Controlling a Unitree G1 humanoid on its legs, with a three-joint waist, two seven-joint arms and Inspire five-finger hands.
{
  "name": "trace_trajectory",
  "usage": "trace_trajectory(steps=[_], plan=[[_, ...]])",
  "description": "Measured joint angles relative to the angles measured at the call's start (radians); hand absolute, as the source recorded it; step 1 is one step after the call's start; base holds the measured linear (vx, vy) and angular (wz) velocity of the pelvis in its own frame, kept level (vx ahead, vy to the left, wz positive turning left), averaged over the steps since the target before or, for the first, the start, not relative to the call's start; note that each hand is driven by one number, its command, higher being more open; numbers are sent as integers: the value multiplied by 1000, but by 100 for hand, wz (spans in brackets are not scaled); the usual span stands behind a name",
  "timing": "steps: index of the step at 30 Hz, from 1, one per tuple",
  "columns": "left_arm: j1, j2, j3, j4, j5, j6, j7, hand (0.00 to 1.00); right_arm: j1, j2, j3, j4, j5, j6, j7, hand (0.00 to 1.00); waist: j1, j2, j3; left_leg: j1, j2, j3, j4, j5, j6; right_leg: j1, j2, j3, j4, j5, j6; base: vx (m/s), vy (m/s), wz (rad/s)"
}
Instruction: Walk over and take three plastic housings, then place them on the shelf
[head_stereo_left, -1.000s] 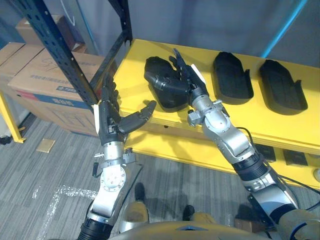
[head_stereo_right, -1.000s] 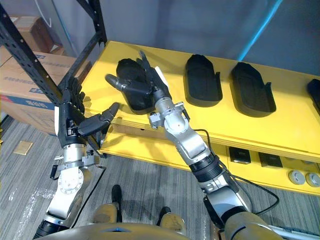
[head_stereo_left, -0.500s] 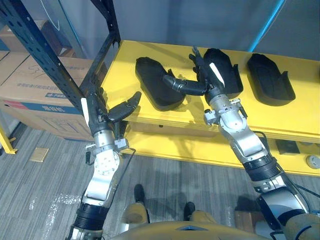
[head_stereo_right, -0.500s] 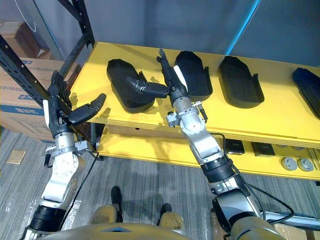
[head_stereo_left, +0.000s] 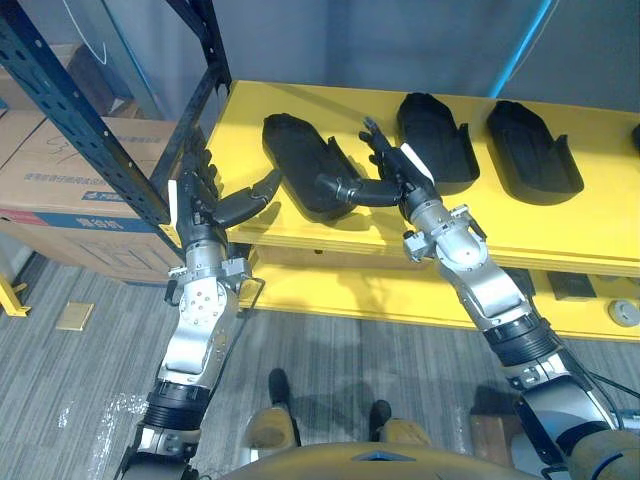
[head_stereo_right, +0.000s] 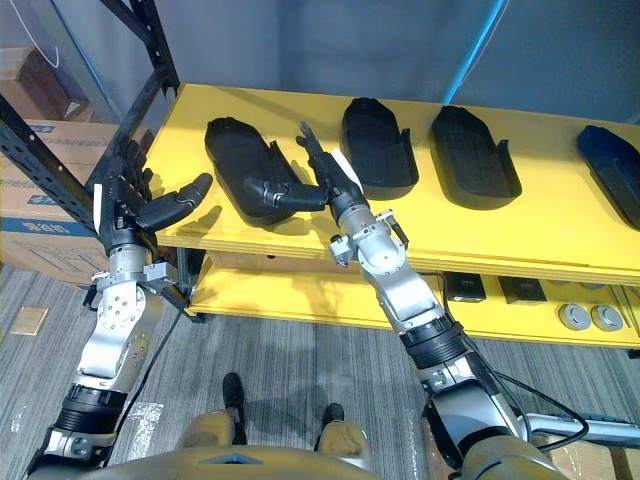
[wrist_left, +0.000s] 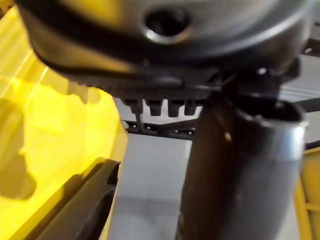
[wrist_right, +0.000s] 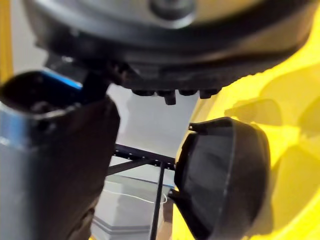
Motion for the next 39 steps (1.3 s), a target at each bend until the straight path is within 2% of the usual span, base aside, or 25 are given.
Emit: trace_trajectory(steps=[12, 15, 20, 25, 28, 30, 34, 37, 39], plan=[[-110, 3, -3, 77, -34, 25, -27, 100, 1, 27, 14, 49, 5, 2, 1, 100, -8, 26, 27, 0, 1, 19, 0, 0, 0, -30, -3, 25, 32, -5, -5, -2, -5, -6], [-138, 4, -5, 148, -35, 45, -8, 100, 0, 40, 20, 49, 6, 2, 6, 100, -12, 27, 35, 0, 3, 19, 0, -14, -14, -36, -2, 30, 40, -7, -9, 2, -3, -4], [-148, 6, -5, 209, -32, 103, 54, 100, -2, 43, 44, 48, 8, -1, 26, 100, -25, 21, 50, 0, 5, 23, 0, -14, -14, -48, -2, 41, 62, -13, -14, 7, -4, -3], [-226, 40, -4, 267, -32, 132, 67, 100, -7, 57, 54, 43, 11, -3, 32, 100, -28, 11, 57, 0, 10, 26, 0, -15, -15, -63, 0, 48, 88, -30, -17, 2, -6, -2], [-274, 50, -3, 303, -47, 116, 59, 100, -14, 67, 55, 30, 24, -3, 33, 100, -27, 6, 76, -1, 14, 32, 7, -16, -19, -78, 1, 56, 110, -39, -21, -1, -19, -7], [-295, 63, -2, 332, -91, 81, 41, 100, -16, 67, 61, 12, 49, -3, 38, 100, -29, 5, 86, -2, 17, 37, 8, -17, -19, -87, 2, 62, 120, -44, -22, -6, -24, -10], [-305, 70, 3, 370, -214, 11, -49, 100, -17, 70, 84, -6, 54, -7, 65, 100, -30, 3, 87, -3, 19, 57, 10, -14, -16, -100, 4, 82, 137, -43, -19, 38, -13, -13], [-335, 69, -3, 403, -275, -2, -116, 100, -17, 75, 96, -23, 54, -8, 73, 100, -30, -1, 90, -3, 20, 64, 10, -14, -16, -108, 5, 88, 144, -44, -19, 24, -5, -8], [-359, 73, 2, 429, -280, -4, -131, 100, -17, 76, 112, -38, 54, -7, 74, 100, -31, -3, 91, -3, 20, 73, 10, -15, -16, -116, 4, 96, 151, -46, -19, 3, -2, -11]])
